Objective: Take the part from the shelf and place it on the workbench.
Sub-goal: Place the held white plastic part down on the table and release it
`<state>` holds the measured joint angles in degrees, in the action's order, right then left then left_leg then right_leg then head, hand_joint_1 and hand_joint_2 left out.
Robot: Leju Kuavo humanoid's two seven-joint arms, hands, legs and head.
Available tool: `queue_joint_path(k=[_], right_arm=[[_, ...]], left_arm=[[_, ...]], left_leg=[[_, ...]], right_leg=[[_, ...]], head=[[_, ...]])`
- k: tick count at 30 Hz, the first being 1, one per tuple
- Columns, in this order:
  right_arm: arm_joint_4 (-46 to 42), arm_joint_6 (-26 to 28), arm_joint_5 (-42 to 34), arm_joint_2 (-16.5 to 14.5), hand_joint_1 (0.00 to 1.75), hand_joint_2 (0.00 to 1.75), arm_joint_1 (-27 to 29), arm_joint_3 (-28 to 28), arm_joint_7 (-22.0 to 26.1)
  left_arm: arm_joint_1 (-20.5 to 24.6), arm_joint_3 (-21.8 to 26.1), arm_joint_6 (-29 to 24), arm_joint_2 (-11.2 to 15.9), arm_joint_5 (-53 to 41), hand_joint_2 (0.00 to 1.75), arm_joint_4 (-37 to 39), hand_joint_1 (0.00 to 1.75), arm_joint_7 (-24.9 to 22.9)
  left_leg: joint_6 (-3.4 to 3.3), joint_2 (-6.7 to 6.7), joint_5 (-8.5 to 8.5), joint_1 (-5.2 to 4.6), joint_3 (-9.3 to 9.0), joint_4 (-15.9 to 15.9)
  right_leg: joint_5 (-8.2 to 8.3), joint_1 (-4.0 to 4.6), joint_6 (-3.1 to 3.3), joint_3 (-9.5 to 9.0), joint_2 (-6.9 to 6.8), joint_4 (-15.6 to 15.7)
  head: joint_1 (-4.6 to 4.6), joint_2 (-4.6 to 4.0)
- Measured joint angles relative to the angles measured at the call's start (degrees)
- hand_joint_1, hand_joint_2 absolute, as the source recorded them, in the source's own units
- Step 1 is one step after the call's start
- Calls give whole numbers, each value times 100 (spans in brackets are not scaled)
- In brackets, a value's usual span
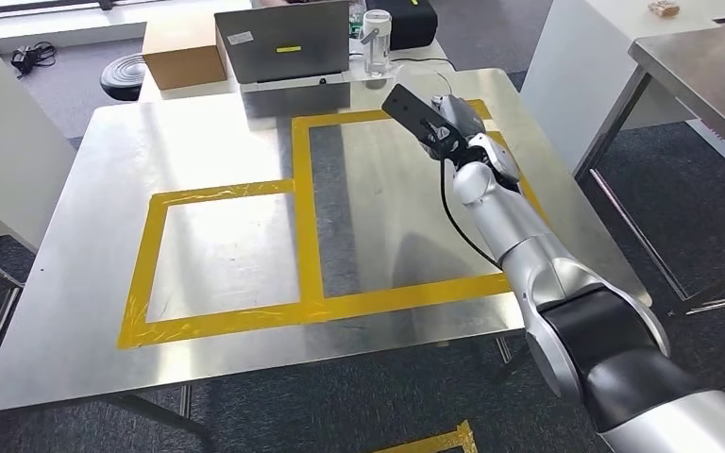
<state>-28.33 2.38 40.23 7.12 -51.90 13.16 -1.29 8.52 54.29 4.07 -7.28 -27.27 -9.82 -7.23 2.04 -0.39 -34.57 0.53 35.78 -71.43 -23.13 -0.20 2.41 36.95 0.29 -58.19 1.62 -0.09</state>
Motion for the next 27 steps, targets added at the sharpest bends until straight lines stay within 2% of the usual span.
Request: queue_joint_path(k=[1, 2, 3, 5, 6, 7, 8, 9, 12, 13, 20, 23, 25, 26, 27], right_arm=[[161, -12, 9, 3, 0, 0, -23, 0, -15], [290, -34, 30, 3, 0, 0, -30, 0, -42], [409, -59, 61, 3, 0, 0, -31, 0, -72], [594, -95, 131, 3, 0, 0, -29, 0, -99], [675, -98, 156, 3, 0, 0, -22, 0, -82], [742, -99, 176, 4, 0, 0, -9, 0, -50], [796, -99, 190, 6, 0, 0, 14, 1, -9], [839, -98, 201, 8, 0, 0, 39, 1, 42], [908, -86, 165, 8, 0, 0, 89, -5, 288], [920, -80, 123, 7, 0, 0, 94, -18, 418], [715, 36, -342, -34, 0, 0, 222, -214, 1814], [-147, -203, -1184, -56, 0, 0, 660, -351, 2501], [-1110, -421, -1867, -44, 0, 0, 1157, -421, 2725], [-1684, -500, -2189, -21, 0, 0, 1456, -446, 2800], [-2258, -556, -2482, 5, 0, 0, 1766, -461, 2876]], left_arm=[[-5, 1, 7, -1, 11, 175, 1, 0, 0], [-12, 1, 8, -1, 21, 175, 2, 0, -14], [-21, 2, 11, 1, 24, 131, 3, 0, -32], [-42, 2, 20, 13, 22, 44, 3, 0, -97], [-52, 2, 23, 24, 21, 0, 4, 0, -131], [-60, 3, 23, 33, 21, 0, 5, 0, -172], [-74, 3, 22, 42, 22, 0, 6, 0, -210], [-88, 4, 14, 44, 23, 0, 7, 0, -239], [-125, 8, -36, 46, 1, 0, 7, 0, -287], [-126, 8, -48, 50, -18, 0, 6, 0, -296], [-171, 25, -46, 60, -39, 0, 7, 0, -211], [-239, 40, -43, 56, -33, 0, 7, 0, -80], [-299, 46, -43, 43, -31, 0, 7, 0, -20], [-324, 51, -44, 34, -28, 0, 7, 0, -1], [-348, 60, -49, 26, -25, 0, 7, 0, 12]], left_leg=[[12, 3, -105, 1, 218, -267], [11, 4, -113, 0, 355, -355], [-6, 4, 19, -5, 400, -240], [-94, 3, 598, -33, 262, 470], [-146, 4, 805, -56, 171, 839], [-190, 3, 927, -76, 92, 1101], [-222, 2, 969, -91, 54, 1241], [-217, 1, 958, -91, 37, 1273], [-191, -14, 1031, -87, 27, 1290], [-204, -23, 1022, -93, 30, 1283], [-314, -42, 961, -125, 40, 1221], [-360, -42, 955, -133, 36, 1199], [-408, -37, 995, -105, 16, 1233], [-437, -34, 1022, -86, 7, 1261], [-461, -31, 1042, -67, 2, 1290]], right_leg=[[-37, 8, 5, -40, 7, -1], [-74, 17, 6, -83, 17, -2], [-111, 27, 4, -130, 28, -3], [-175, 40, -8, -214, 43, -5], [-197, 48, -21, -237, 52, -8], [-216, 53, -42, -238, 59, -12], [-230, 56, -68, -229, 66, -15], [-237, 66, -84, -219, 71, -23], [-238, 69, -79, -216, 69, -22], [-237, 63, -85, -224, 64, -9], [-264, 29, -229, -266, 52, 15], [-257, 10, -279, -287, 51, 25], [-288, 20, -310, -298, 51, 4], [-386, 24, -325, -270, 48, -92], [-561, 25, -339, -196, 43, -305]], head=[[2, 0], [2, 0], [1, 0], [1, 0], [1, 0], [0, 0], [1, 0], [1, 0], [-2, 0], [-2, 0], [-2, 0], [-4, 0], [-3, 0], [7, 0], [22, 0]])
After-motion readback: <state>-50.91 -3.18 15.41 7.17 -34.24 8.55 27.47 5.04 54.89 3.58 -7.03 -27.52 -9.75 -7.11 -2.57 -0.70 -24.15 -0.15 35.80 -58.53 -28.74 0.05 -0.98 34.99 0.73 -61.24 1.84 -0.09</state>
